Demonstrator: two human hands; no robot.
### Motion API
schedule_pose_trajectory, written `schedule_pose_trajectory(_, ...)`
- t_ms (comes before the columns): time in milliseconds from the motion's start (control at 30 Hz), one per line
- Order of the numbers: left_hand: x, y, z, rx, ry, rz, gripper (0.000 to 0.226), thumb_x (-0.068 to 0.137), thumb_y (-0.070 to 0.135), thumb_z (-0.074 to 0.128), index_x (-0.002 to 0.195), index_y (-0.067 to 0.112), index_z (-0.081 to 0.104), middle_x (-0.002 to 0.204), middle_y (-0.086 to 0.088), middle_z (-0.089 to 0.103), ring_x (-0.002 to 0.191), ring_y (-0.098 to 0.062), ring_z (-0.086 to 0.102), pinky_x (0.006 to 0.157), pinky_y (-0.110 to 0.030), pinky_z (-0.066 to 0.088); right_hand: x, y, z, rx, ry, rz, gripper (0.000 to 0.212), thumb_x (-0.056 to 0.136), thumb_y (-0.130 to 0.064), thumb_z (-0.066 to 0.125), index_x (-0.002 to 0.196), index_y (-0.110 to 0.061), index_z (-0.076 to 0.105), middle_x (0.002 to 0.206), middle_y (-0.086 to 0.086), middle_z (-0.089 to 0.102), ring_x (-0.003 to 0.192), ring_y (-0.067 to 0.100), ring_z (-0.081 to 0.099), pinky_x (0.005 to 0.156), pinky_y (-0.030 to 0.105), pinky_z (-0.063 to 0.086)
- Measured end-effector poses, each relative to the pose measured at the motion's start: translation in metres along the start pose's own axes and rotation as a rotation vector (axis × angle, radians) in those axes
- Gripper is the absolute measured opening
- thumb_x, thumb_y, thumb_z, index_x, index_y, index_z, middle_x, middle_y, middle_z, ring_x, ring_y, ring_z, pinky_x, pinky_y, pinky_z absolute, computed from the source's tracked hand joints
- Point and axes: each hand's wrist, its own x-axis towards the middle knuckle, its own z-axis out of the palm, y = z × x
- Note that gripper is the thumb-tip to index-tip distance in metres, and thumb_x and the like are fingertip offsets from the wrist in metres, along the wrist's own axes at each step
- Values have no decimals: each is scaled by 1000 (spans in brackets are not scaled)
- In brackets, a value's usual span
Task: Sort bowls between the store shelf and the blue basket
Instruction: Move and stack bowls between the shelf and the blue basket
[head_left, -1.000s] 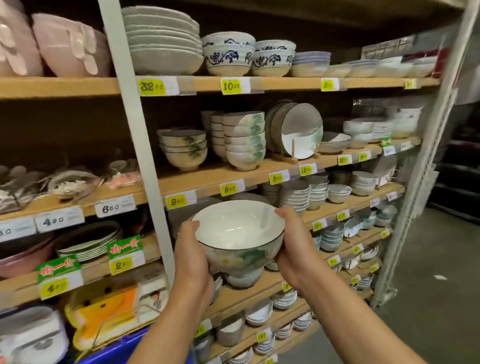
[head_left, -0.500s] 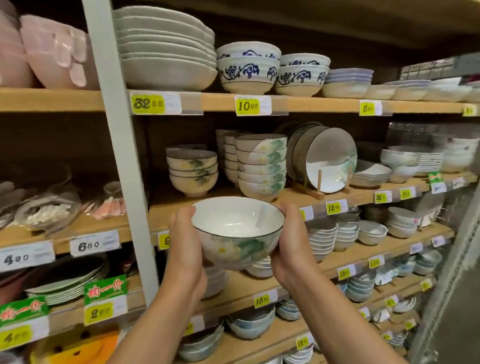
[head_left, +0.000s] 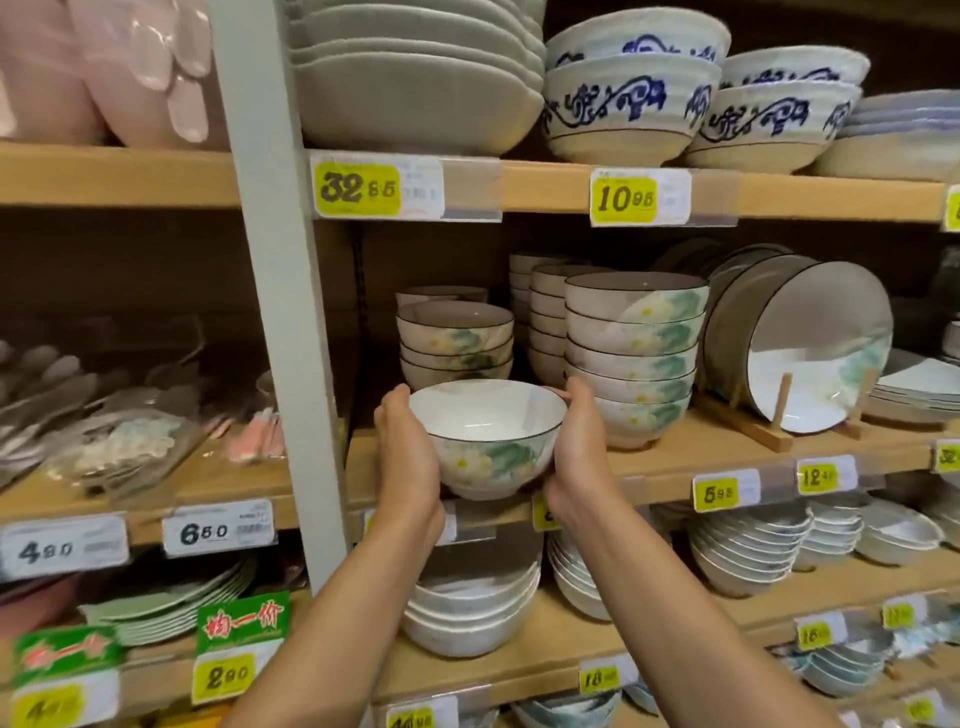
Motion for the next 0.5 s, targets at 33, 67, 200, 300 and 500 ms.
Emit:
schedule_pose_trajectory(33,5,-1,0,-10,6,11,57,82,57,39,122,20,57,110,-9,68,101,-25,65,85,-41,55,6,4,2,-7,-7,-5,44,98,-47,36,80,-20,67,72,-2,75,75,16,69,64,28,52)
schedule_pose_trajectory(67,8,-2,0,-19,14,23,63,77,59,40,123,19,57,112,-10,68,103,-26,64,88,-43,53,11,6,3,-15,-15,-8,43,98,-46,36,83,-20,67,73,-2,75,76,16,69,63,27,51)
schedule_pose_trajectory(200,20,-5,3,-7,22,28,70,65,62,43,119,22,60,114,-10,68,107,-29,63,95,-53,50,28,14,4,-11,-52,22,39,97,-46,39,96,-20,68,87,1,77,85,17,70,67,29,53)
schedule_pose_trajectory(300,23,-8,5,11,51,80,61,69,53,43,111,13,60,116,-17,65,109,-32,62,96,-53,50,34,16,3,0,-88,38,39,97,-45,41,109,-19,68,100,2,75,95,17,69,73,31,53)
schedule_pose_trajectory(500,32,-14,4,-6,62,144,46,79,40,43,107,13,66,102,-11,73,99,-25,68,72,-32,54,43,20,0,-74,-129,-10,36,97,-44,40,107,-22,67,105,-1,73,101,16,66,88,33,52)
